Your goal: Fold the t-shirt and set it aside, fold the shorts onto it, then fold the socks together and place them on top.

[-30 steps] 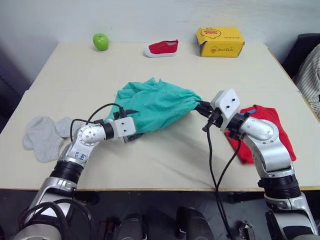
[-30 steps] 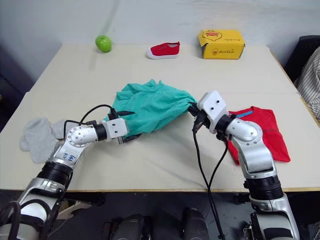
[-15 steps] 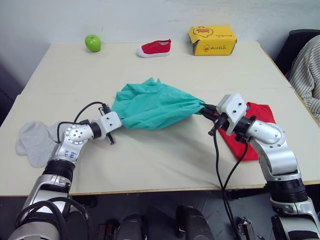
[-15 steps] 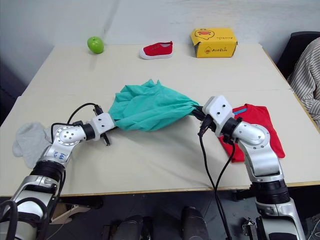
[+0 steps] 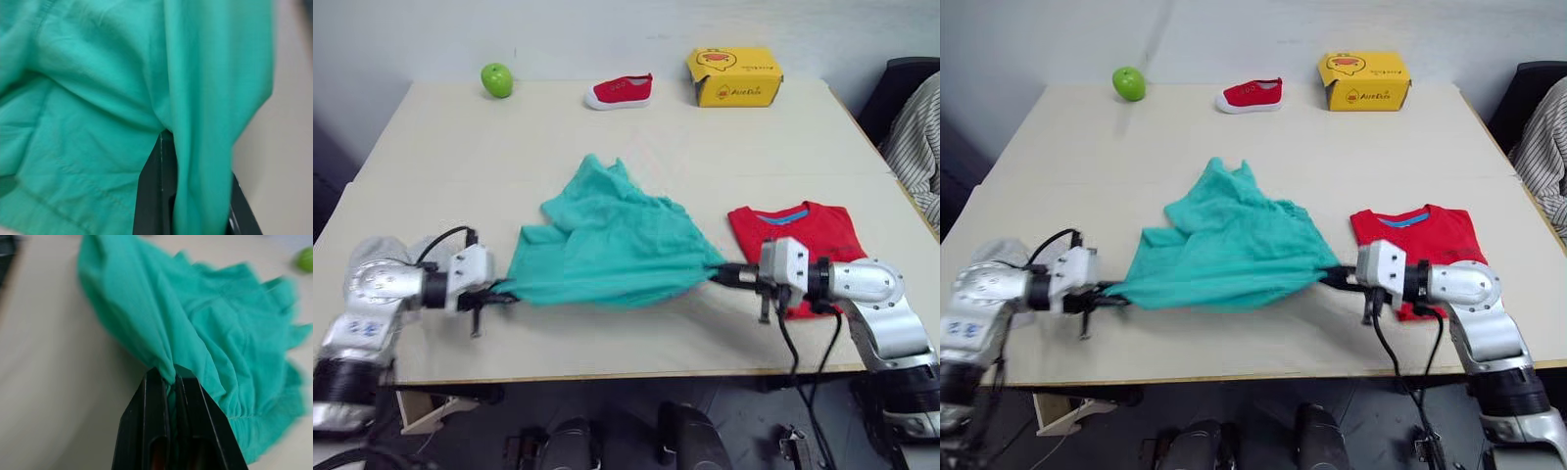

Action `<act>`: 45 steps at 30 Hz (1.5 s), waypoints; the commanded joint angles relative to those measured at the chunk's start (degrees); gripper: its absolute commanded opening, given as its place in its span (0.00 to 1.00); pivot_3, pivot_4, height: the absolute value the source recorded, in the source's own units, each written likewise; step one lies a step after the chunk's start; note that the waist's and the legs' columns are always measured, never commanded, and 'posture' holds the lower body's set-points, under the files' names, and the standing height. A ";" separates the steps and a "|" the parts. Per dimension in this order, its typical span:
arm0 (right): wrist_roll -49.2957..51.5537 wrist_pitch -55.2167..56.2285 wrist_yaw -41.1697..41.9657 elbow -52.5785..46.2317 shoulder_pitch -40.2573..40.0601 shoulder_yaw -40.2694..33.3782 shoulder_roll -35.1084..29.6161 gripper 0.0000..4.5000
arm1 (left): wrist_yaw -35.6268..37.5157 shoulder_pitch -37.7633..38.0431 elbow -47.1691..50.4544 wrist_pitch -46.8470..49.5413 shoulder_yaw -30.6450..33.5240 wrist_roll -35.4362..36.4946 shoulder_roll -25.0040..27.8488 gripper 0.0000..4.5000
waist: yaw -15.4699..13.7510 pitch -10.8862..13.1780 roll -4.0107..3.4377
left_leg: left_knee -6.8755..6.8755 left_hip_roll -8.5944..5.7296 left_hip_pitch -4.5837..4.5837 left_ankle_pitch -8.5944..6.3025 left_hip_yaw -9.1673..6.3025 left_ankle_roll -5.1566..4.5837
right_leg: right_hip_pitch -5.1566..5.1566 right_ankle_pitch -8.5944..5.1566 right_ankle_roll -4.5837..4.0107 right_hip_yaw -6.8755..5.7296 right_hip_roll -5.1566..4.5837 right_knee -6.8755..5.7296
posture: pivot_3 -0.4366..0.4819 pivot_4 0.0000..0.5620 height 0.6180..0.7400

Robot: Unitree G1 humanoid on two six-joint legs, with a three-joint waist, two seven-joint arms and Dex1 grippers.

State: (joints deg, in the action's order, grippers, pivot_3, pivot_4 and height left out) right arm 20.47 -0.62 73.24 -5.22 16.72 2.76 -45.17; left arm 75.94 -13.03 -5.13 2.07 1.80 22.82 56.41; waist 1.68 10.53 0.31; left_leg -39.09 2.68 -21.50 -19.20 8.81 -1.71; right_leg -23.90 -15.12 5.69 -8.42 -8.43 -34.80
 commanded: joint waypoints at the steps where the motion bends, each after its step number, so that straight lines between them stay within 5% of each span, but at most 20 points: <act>1: 0.83 -6.01 5.34 -3.37 -2.83 1.44 -5.98 0.00 | 2.96 7.10 9.28 8.12 2.94 3.56 5.04 0.01 | -0.13 0.05 -0.07 | 0.00 0.00 0.00 -0.02 0.00 -0.02 | 0.00 0.00 0.00 0.02 -0.02 0.00 | 0.48 0.27 1.00; 6: -1.02 -8.48 7.99 -1.64 -0.63 4.04 -9.19 0.00 | 0.09 7.65 14.52 17.24 3.92 6.45 6.11 0.01 | -0.59 0.10 -0.07 | -0.02 -0.02 0.02 -0.15 -0.06 -0.01 | -0.01 -0.01 -0.01 0.01 -0.08 0.20 | 0.48 0.27 1.00; 12: -5.27 -0.92 2.25 21.39 27.29 2.76 -0.74 0.00 | -14.18 -24.64 -10.71 7.93 -1.68 -7.67 -3.71 0.01 | -0.60 0.21 -0.14 | -0.08 -0.09 -0.02 0.15 0.00 0.15 | -0.15 0.08 -0.11 0.03 -0.04 -0.10 | 0.48 0.27 1.00; 15: -9.44 8.09 -11.04 39.67 46.75 -0.33 5.65 0.00 | -31.72 -46.15 -32.63 -5.12 -1.95 -17.42 -9.51 0.01 | -0.24 0.21 -0.11 | -0.05 -0.41 -0.13 0.41 0.04 0.24 | -0.25 0.12 -0.16 0.00 0.04 -0.46 | 0.48 0.27 1.00; 19: -18.11 23.36 -36.53 60.45 66.33 -2.77 7.80 0.00 | -54.10 -67.95 -52.91 -20.21 -0.23 -24.78 -10.58 0.01 | 0.57 0.35 0.06 | -0.07 -0.63 -1.75 0.60 0.02 0.20 | -1.99 0.15 -0.11 -0.03 -0.15 -0.73 | 0.48 0.27 1.00; 22: -23.47 32.35 -49.16 67.32 72.73 -2.10 6.02 0.00 | -65.57 -75.97 -58.31 -31.83 0.36 -28.34 -8.19 0.01 | 1.47 0.34 0.06 | 0.29 -0.79 -1.87 0.56 -0.01 0.24 | -2.46 0.16 -0.10 -0.54 -0.32 -1.05 | 0.48 0.27 1.00; 25: -26.22 39.06 -52.86 69.96 73.69 -1.50 5.07 0.00 | -66.36 -77.25 -59.19 -43.46 -1.51 -31.96 -6.22 0.01 | 2.08 0.34 0.06 | 0.99 -0.91 -1.69 0.55 0.03 0.24 | -2.49 0.19 -0.04 -0.90 -0.39 -1.08 | 0.48 0.27 1.00; 30: -25.50 45.64 -44.45 67.77 62.89 -0.53 6.13 0.00 | -47.35 -64.49 -52.87 -51.08 -0.13 -23.59 -4.99 0.01 | 2.86 0.34 0.05 | 1.17 -0.90 -1.69 0.55 -0.02 0.24 | -2.39 0.18 -0.02 -1.18 -0.37 -1.06 | 0.48 0.27 1.00; 34: -20.90 47.13 -31.50 58.40 44.97 1.33 7.83 0.00 | -26.18 -34.37 -27.60 -37.98 1.28 -5.12 -1.81 0.01 | 3.32 0.38 0.00 | 0.93 -0.89 -1.54 0.55 -0.19 0.23 | -1.73 0.16 0.02 -1.15 -0.36 -0.71 | 0.48 0.27 1.00; 40: -15.16 40.13 -18.00 37.87 19.90 4.77 4.36 0.00 | -18.11 9.13 7.27 -13.82 9.12 3.59 8.10 0.01 | 2.92 0.87 -0.20 | 0.00 -0.47 -1.65 0.56 -0.41 0.21 | -1.62 0.11 -0.06 -0.72 -0.19 -0.72 | 0.48 0.27 1.00; 45: -5.22 28.02 -10.45 23.92 7.09 2.58 -0.05 0.00 | -19.51 24.79 22.27 0.26 14.49 4.31 8.76 0.01 | -0.25 1.02 -0.35 | -0.42 -0.15 -0.75 0.76 -0.33 0.06 | -0.58 0.25 -0.10 -0.52 -0.23 -0.41 | 0.48 0.27 1.00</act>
State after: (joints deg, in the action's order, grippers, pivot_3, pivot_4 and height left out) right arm 12.45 31.39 61.75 19.50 25.52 10.32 -42.11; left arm 56.94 10.73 15.95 -1.80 12.17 26.87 63.93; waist 1.44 11.55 -0.05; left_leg -39.41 2.64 -21.74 -18.72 8.39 -1.61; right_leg -23.92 -14.84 5.50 -9.06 -8.60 -34.95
